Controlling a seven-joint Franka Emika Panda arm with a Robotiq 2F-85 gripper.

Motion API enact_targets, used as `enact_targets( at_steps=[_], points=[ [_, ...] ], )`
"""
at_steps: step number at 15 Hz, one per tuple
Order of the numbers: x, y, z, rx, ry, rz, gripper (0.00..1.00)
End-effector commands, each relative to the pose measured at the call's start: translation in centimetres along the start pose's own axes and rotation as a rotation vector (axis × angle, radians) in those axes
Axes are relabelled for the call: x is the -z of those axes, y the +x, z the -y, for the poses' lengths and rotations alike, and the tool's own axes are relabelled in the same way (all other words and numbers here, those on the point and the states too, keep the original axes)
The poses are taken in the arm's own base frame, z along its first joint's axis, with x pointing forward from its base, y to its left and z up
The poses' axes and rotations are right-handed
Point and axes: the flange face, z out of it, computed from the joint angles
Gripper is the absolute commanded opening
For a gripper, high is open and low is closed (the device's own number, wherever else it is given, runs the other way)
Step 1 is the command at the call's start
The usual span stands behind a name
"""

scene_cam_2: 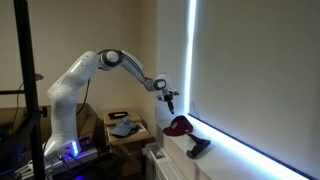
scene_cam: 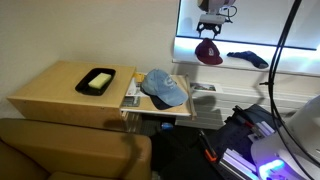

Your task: Take the cap on the windowsill and put it on the drawer

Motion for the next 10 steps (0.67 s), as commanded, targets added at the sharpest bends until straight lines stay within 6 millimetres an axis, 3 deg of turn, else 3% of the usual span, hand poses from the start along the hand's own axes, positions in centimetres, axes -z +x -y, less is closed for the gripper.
enact_targets(
  at_steps=[1,7,8,9,10],
  points=[
    [-2.8,0.6,0.0,0.116,0.014,-0.08,1.0],
    [-8.5,1.6,0.6,0.132,0.022,-0.246,1.0],
    [-7.1,0.7,0.3,0.13,0.034,-0.192,1.0],
    [-7.9,0.7,0.3,0.131,0.028,-0.195,1.0],
    [-8.2,0.6,0.3,0.132,0.026,-0.192,0.75]
  ],
)
